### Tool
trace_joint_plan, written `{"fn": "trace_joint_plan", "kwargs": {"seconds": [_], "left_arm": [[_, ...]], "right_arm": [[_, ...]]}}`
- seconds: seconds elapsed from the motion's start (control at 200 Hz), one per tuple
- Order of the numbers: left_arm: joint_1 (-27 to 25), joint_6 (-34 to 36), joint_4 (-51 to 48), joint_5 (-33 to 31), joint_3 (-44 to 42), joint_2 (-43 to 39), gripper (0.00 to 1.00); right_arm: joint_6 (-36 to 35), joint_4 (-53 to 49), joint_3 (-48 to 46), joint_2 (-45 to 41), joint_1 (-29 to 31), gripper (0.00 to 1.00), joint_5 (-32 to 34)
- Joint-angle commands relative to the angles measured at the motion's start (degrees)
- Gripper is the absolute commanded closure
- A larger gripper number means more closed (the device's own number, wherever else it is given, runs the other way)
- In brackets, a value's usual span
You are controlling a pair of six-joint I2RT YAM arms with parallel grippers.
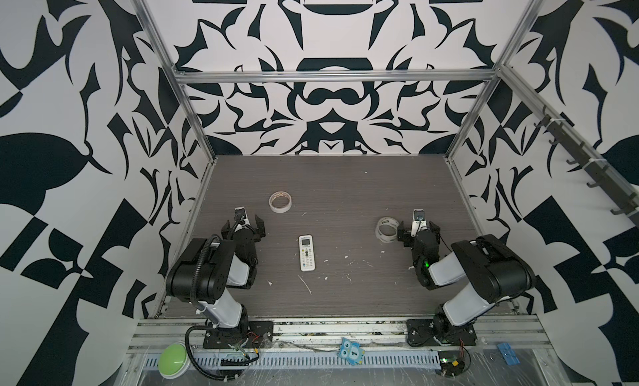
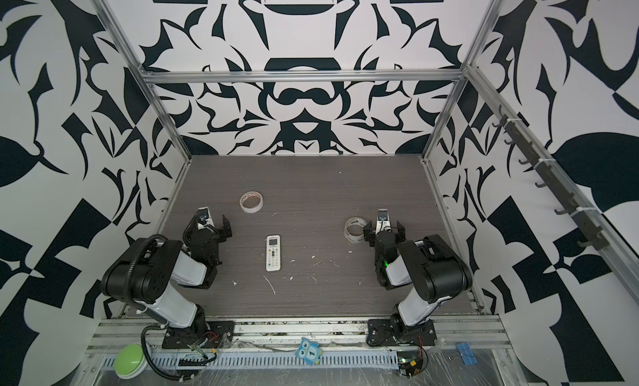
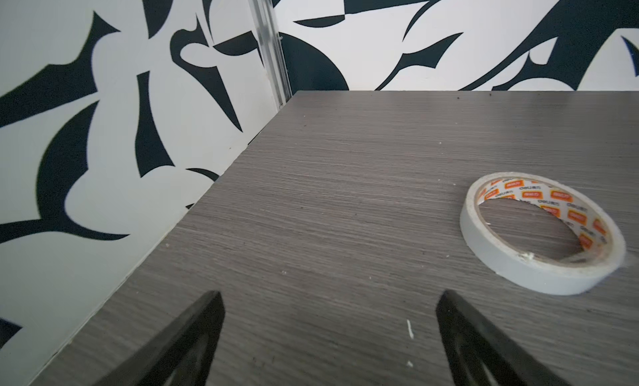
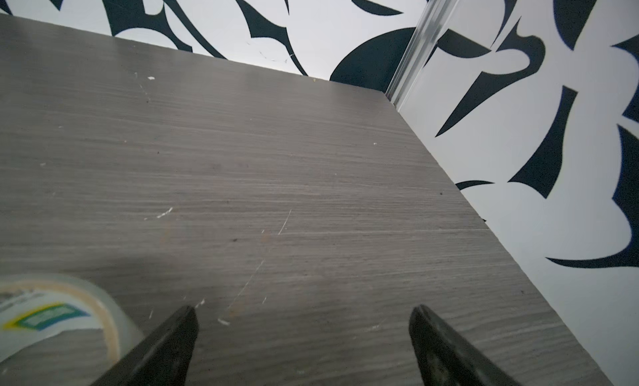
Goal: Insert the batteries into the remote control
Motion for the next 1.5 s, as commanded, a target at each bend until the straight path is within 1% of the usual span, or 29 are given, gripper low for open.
{"fn": "trace_joint_plan", "kwargs": {"seconds": [0.0, 0.025, 0.075, 0.12, 0.215, 0.33, 0.72, 1.02, 1.075, 1.14, 1.19, 1.22, 1.275, 1.3, 1.35, 1.405, 1.45, 1.495], "left_arm": [[0.74, -0.52, -0.25, 2.10, 2.06, -1.44, 0.01], [0.84, -0.79, -1.42, 2.17, 2.30, -1.76, 0.01], [1.18, -1.24, -2.02, 0.98, 3.18, -1.37, 0.01], [1.44, -1.22, -2.70, 0.77, 3.84, -1.19, 0.01], [2.12, -2.48, -8.29, 0.41, 5.76, -2.38, 0.01], [2.61, -2.94, -10.01, 0.57, 6.63, -2.35, 0.01], [3.14, -3.59, -11.95, 0.96, 7.45, -2.48, 0.01], [3.45, -3.98, -12.84, 1.30, 7.78, -2.74, 0.01], [3.49, -3.91, -12.84, 1.27, 7.78, -2.70, 0.01], [3.49, -3.96, -12.84, 1.27, 7.83, -2.69, 0.01], [3.53, -3.96, -12.83, 1.27, 7.82, -2.73, 0.01], [3.56, -3.95, -12.84, 1.27, 7.79, -2.70, 0.01], [3.54, -3.93, -12.84, 1.30, 7.78, -2.66, 0.01], [3.57, -3.93, -12.84, 1.27, 7.80, -2.78, 0.01], [3.55, -3.96, -12.84, 1.39, 7.83, -2.77, 0.01], [3.53, -3.98, -12.84, 1.36, 7.78, -2.76, 0.01], [3.58, -3.95, -12.82, 1.38, 7.78, -2.81, 0.01], [3.58, -3.98, -12.84, 1.36, 7.85, -2.75, 0.01]], "right_arm": [[3.18, -9.40, 6.87, -1.90, -1.51, 0.00, 2.81], [4.15, -10.16, 6.88, -2.25, -2.61, 0.00, 1.44], [5.27, -12.82, 7.71, -2.68, -3.50, 0.01, 0.79], [5.43, -12.36, 7.51, -2.71, -3.68, 0.00, 0.47], [5.25, -12.00, 7.32, -2.73, -3.66, 0.01, 0.43], [5.17, -11.79, 7.24, -2.66, -3.68, 0.01, 0.60], [5.52, -12.33, 7.40, -2.73, -4.09, 0.01, -0.17], [5.43, -11.91, 7.12, -2.77, -4.08, 0.01, 0.68], [4.86, -8.20, 4.77, -3.35, -3.49, 0.00, 0.10], [4.56, 1.09, 0.44, -2.38, -3.33, 0.01, -0.52], [4.31, 3.00, 0.25, -1.46, -3.32, 0.01, 0.28], [4.19, 0.34, 1.54, -1.76, -3.35, 0.01, 0.43], [5.36, -11.00, 5.92, -3.30, -3.91, 0.01, -0.39], [5.82, -13.78, 7.53, -3.44, -4.12, 0.01, -1.43], [4.52, -10.66, 6.26, -2.82, -4.18, 0.01, -1.87], [4.66, -6.39, 4.15, -2.89, -4.17, 0.00, -1.96], [5.13, -7.71, 4.96, -2.95, -4.32, 0.00, -1.78], [5.26, -11.75, 6.90, -3.03, -4.51, 0.01, -1.90]]}}
